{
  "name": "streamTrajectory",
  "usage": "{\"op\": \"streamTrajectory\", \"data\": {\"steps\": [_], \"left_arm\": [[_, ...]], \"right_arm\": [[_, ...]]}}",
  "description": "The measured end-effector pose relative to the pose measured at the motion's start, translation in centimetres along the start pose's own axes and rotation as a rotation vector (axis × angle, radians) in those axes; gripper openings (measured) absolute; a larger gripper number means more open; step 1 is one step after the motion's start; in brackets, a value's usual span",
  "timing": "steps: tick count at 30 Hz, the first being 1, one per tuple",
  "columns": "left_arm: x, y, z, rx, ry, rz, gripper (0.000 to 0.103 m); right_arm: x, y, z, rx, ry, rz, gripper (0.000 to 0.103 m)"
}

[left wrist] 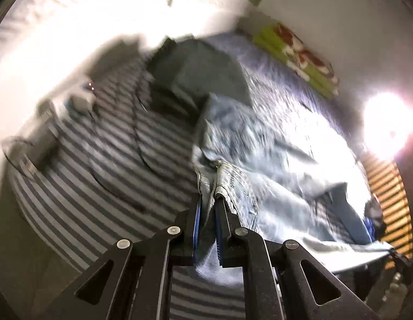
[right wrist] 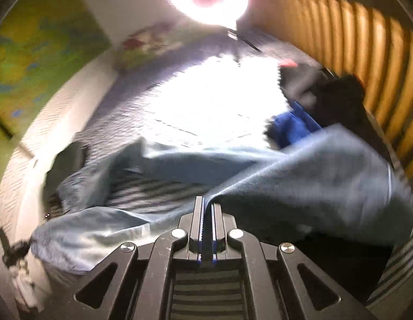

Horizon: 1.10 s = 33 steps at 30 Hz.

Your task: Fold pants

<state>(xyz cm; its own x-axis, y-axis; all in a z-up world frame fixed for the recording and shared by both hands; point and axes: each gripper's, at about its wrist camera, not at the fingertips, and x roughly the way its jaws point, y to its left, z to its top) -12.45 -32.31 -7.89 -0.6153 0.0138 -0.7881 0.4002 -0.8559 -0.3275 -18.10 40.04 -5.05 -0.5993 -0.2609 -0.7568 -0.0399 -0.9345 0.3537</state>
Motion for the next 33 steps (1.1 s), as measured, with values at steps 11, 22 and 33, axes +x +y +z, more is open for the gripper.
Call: {"op": "streamTrajectory", "data": {"steps": [11,22,33], "left_arm": [[0.3,5.8,0.5,0.062,0.058,0.23,0.022],[0.4,-10.0,-5.3,0.385,0.086,-0.012,0.041],[8.4,-25.2,-4.9,0.544,0.148,-0.062,0.052]], "right_arm": [[4.2,2.1,-8.1,-0.089,0.269,0.044,0.038],[-3.2,-13.3,-8.2,0.281,0.028,-0.109,0.059],[4.7,-9.0,2.6,0.037,0.044,-0.144,0.06]]}}
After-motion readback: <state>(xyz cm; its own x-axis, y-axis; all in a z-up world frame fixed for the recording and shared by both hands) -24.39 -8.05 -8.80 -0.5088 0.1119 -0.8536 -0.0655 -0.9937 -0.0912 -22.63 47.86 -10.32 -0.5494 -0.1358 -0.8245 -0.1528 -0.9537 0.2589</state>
